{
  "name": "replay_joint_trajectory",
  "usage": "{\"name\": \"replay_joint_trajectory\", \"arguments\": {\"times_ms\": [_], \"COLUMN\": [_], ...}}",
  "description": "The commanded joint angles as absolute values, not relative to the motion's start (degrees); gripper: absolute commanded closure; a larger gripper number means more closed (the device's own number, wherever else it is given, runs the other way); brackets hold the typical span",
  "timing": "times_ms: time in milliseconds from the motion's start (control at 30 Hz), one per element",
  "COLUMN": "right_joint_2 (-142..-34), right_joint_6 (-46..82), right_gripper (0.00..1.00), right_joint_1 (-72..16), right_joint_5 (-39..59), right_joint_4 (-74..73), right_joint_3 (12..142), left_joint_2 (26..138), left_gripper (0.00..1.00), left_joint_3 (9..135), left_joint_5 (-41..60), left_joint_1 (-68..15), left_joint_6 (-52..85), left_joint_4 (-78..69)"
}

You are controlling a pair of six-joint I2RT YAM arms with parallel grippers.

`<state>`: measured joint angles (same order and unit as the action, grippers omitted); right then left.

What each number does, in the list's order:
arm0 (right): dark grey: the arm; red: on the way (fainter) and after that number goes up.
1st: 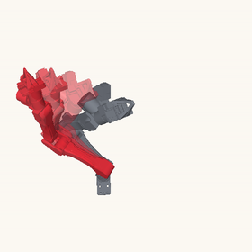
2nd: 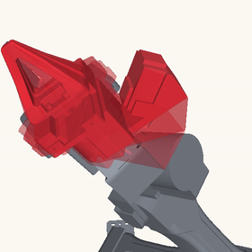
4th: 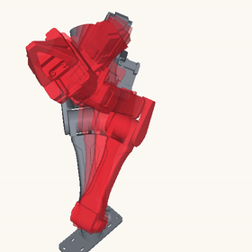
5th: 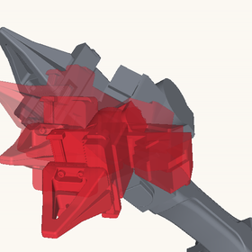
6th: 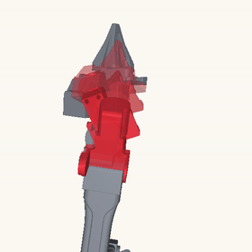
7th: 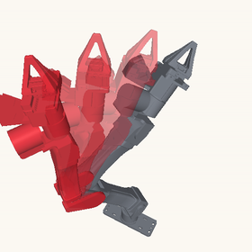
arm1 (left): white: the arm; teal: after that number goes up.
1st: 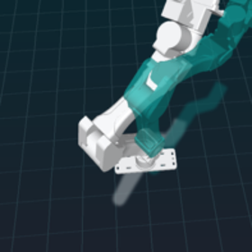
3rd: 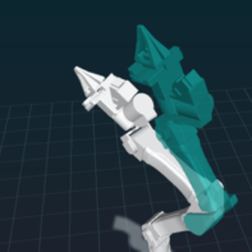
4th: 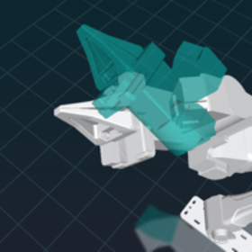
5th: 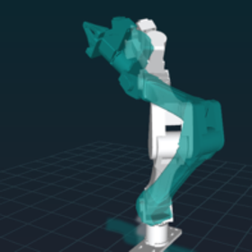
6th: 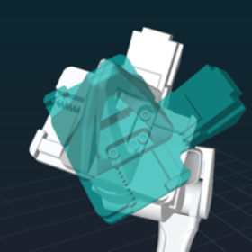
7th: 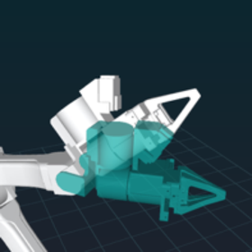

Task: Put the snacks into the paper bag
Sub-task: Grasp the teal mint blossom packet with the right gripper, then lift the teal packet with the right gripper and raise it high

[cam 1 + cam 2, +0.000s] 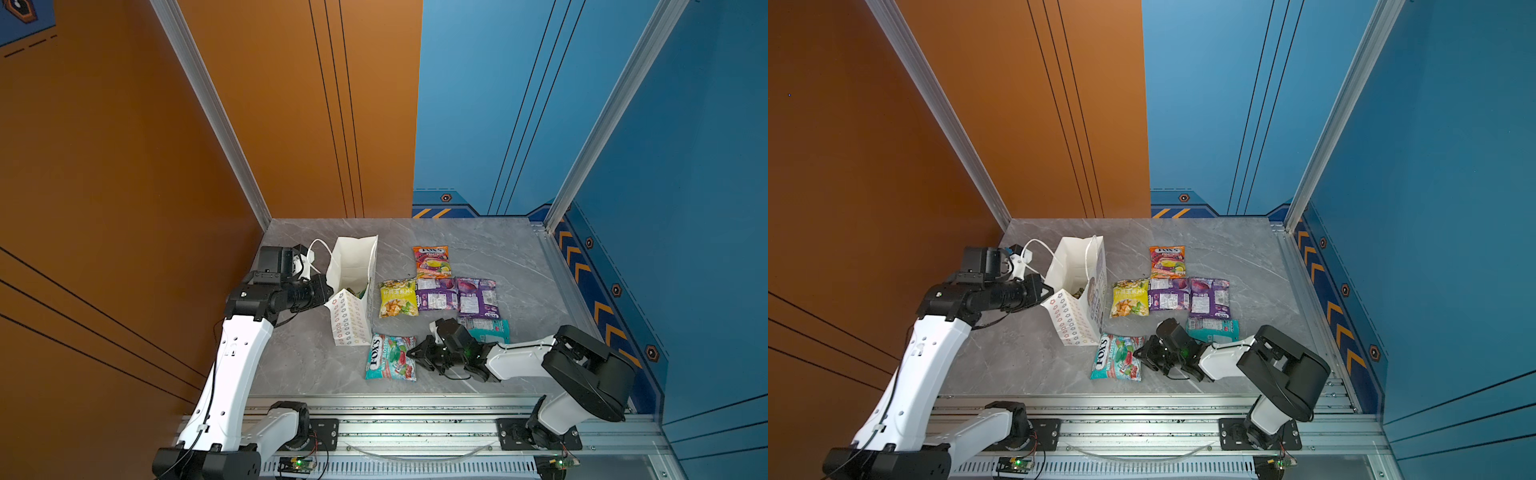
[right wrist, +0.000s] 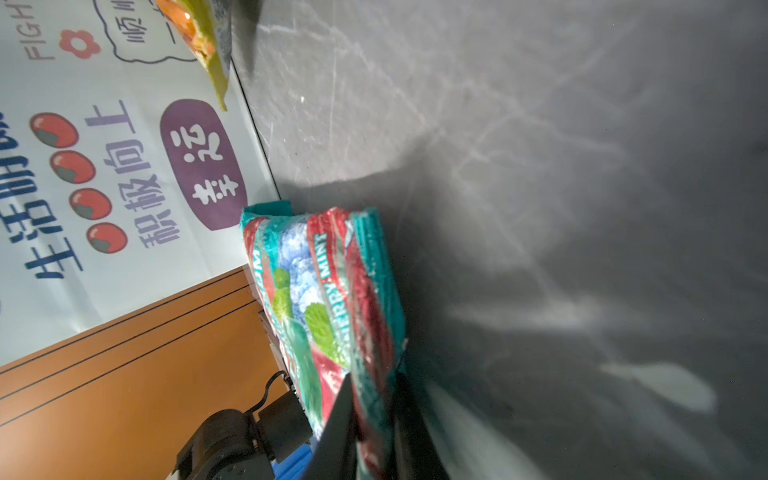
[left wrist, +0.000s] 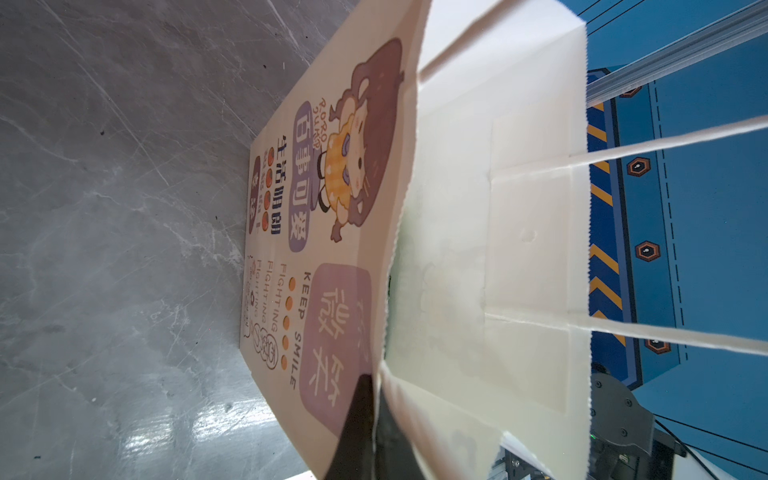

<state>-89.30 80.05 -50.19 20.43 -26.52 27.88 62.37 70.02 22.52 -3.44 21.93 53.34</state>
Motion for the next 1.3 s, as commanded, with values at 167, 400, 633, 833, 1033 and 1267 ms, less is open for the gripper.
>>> {"name": "replay_joint_trajectory", "arguments": {"times_ms": [167,400,633,833,1033,1267], "right_joint_2": [-76.19,-65.83,-60.09,-59.18,-63.4,-69.99], "right_joint_6": [64.33,56.66,50.62,49.38,45.54,40.33], "right_gripper": [0.96,0.98,0.99,1.0,1.0,1.0], "right_joint_1": [-48.53,-42.96,-37.84,-37.15,-37.05,-37.66], "right_joint_5": [11.14,6.27,1.27,-2.32,-3.81,-5.0], "right_joint_4": [2.63,16.31,24.19,19.91,17.41,16.01], "right_joint_3": [37.43,43.79,51.56,55.58,64.22,74.93], "left_joint_2": [62.14,62.27,62.08,62.23,62.32,62.2], "left_gripper": [0.95,0.94,0.95,0.95,0.95,0.95], "left_joint_3": [69.7,70.04,70.1,69.48,69.64,69.51], "left_joint_5": [22.72,22.94,23.03,23.16,23.26,23.1], "left_joint_1": [-3.52,-3.86,-4.13,-4.7,-5.05,-5.22], "left_joint_6": [21.14,21.45,21.71,22.32,22.24,22.5], "left_joint_4": [53.09,53.11,53.09,52.24,52.12,52.14]}}
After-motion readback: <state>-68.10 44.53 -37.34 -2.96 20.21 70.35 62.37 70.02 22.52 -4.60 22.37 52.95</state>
